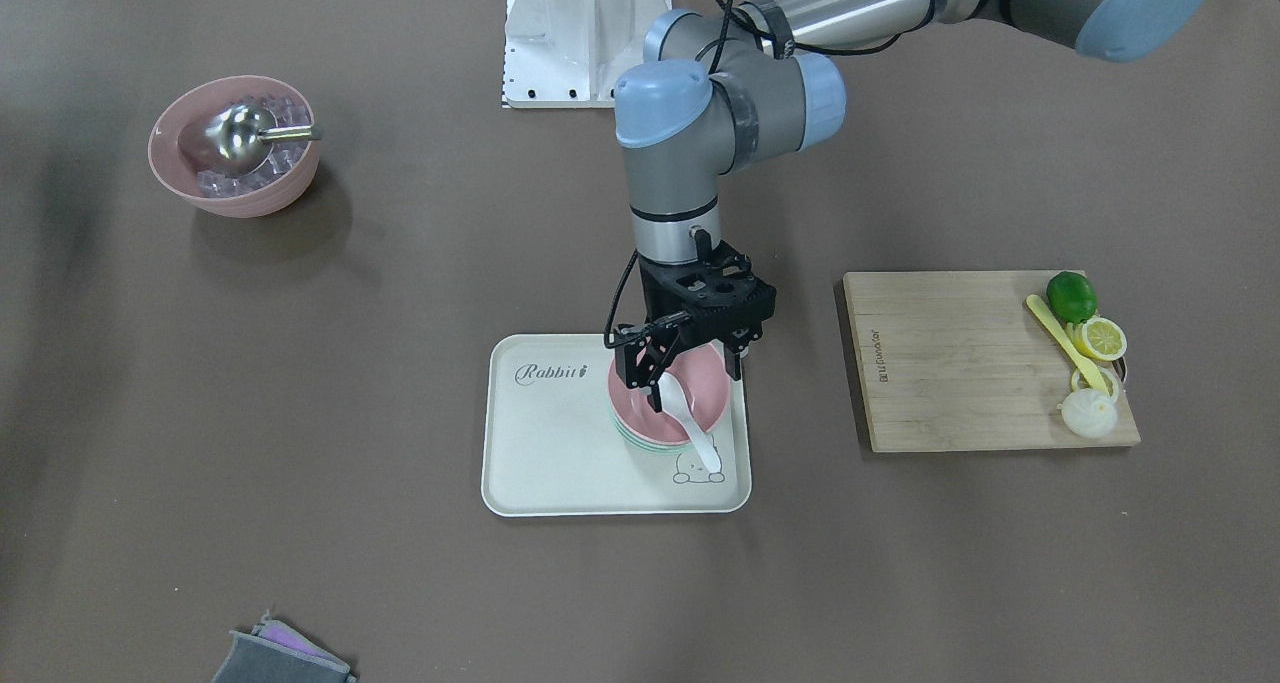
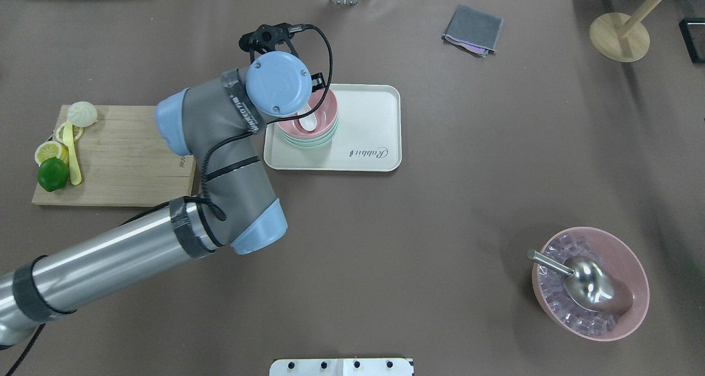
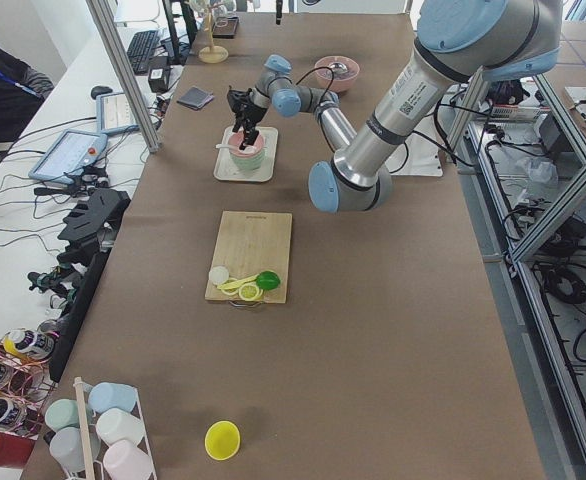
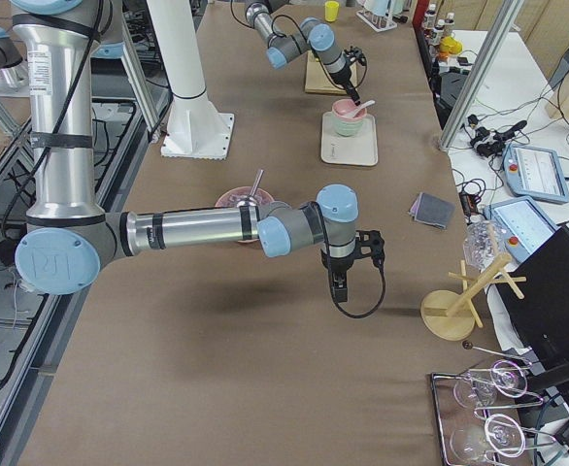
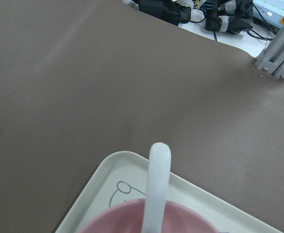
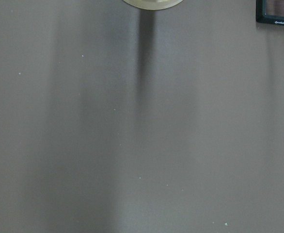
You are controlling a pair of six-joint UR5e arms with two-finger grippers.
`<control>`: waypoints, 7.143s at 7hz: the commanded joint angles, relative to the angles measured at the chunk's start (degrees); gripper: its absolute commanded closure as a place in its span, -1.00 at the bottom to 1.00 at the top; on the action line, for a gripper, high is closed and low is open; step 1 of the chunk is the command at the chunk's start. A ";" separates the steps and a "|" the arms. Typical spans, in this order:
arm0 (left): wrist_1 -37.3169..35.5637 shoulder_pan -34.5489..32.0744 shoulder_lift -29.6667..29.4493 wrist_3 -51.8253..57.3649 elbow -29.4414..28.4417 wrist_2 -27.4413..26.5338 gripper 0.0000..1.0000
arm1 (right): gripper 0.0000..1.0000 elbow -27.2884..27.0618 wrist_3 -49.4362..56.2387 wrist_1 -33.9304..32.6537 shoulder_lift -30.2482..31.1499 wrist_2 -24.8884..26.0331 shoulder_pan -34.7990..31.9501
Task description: Stack pink bowl on green and place spoon
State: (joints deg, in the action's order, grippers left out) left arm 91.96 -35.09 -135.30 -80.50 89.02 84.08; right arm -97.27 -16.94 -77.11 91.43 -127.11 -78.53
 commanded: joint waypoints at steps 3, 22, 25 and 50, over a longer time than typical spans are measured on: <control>-12.41 -15.13 14.06 41.02 18.00 18.88 -0.96 | -1.00 -0.02 0.50 0.55 2.43 -0.07 -0.66; 3.66 -56.76 51.42 102.21 4.10 47.70 -0.96 | -1.00 -0.99 25.46 -13.77 6.39 -0.68 -11.30; 3.40 -56.67 53.92 101.86 7.74 48.11 -0.96 | -1.00 -1.16 25.37 -13.77 6.39 -1.12 -11.30; 3.93 -57.20 55.32 102.12 9.94 48.02 -0.96 | -1.00 -1.52 25.46 -13.16 8.06 -2.09 -11.12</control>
State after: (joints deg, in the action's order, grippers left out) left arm 95.88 -92.29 -79.97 21.69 98.90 132.09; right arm -98.76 8.50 -90.26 99.44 -129.10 -89.65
